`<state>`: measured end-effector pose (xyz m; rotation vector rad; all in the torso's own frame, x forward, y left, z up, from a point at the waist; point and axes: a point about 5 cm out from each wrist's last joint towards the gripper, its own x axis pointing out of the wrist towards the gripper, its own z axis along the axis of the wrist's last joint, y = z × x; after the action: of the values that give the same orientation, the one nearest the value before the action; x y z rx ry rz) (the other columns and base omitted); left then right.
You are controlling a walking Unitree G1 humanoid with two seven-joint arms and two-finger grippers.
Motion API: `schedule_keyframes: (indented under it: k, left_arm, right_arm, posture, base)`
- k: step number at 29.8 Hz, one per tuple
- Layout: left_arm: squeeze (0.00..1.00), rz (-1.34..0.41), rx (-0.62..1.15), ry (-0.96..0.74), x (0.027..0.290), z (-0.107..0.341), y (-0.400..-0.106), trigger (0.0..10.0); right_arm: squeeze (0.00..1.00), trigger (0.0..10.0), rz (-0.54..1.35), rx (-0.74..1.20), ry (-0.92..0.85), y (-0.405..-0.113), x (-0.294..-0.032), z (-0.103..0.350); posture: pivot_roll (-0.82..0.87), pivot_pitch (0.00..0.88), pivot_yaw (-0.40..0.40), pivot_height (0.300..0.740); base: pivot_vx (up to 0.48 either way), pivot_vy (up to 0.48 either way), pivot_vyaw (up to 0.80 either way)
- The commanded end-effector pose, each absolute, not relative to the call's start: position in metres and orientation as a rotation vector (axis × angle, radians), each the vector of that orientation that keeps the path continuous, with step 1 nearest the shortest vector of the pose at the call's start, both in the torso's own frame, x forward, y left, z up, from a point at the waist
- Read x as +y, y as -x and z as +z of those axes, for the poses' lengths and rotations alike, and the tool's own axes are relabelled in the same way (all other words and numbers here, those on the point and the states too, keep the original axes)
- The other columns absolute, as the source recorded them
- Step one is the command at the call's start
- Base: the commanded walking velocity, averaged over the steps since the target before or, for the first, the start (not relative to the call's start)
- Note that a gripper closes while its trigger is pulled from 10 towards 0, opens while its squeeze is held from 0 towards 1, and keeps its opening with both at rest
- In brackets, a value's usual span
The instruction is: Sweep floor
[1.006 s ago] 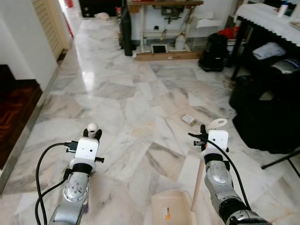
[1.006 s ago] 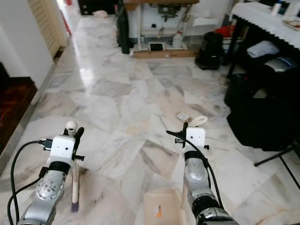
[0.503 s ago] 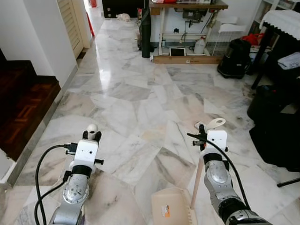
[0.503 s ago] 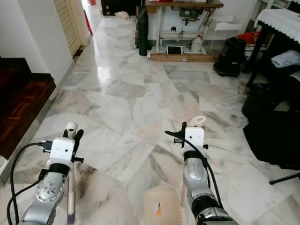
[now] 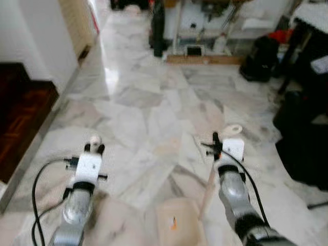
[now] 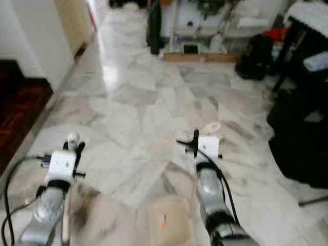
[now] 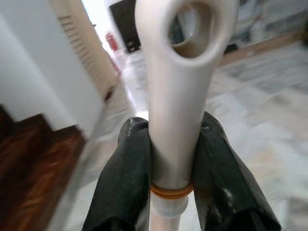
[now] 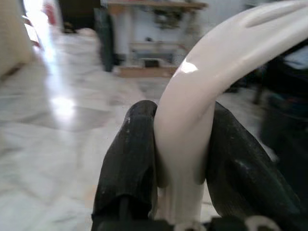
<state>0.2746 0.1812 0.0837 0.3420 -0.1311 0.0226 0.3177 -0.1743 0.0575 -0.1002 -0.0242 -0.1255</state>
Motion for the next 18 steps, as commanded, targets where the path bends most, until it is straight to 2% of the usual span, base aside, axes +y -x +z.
schedule_keyframes:
  k: [1,18]
  left_arm:
    - [0.00,0.040,-0.171,-0.361,0.1887,0.0933,-0.2768,10.0]
    - [0.00,0.050,-0.178,-0.360,0.1898,0.0949,-0.2764,10.0]
  right_arm:
    - [0.00,10.0,-0.096,-0.083,0.096,-0.3269,-0.1650,0.0718]
    - [0.00,10.0,-0.091,-0.096,0.090,-0.3266,-0.1632,0.0729]
  posture:
    - [0.13,0.000,-0.016,0.740]
    - [0.14,0.000,-0.017,0.740]
  base:
    - [0.334,0.000,0.00]
    - [0.333,0.000,0.00]
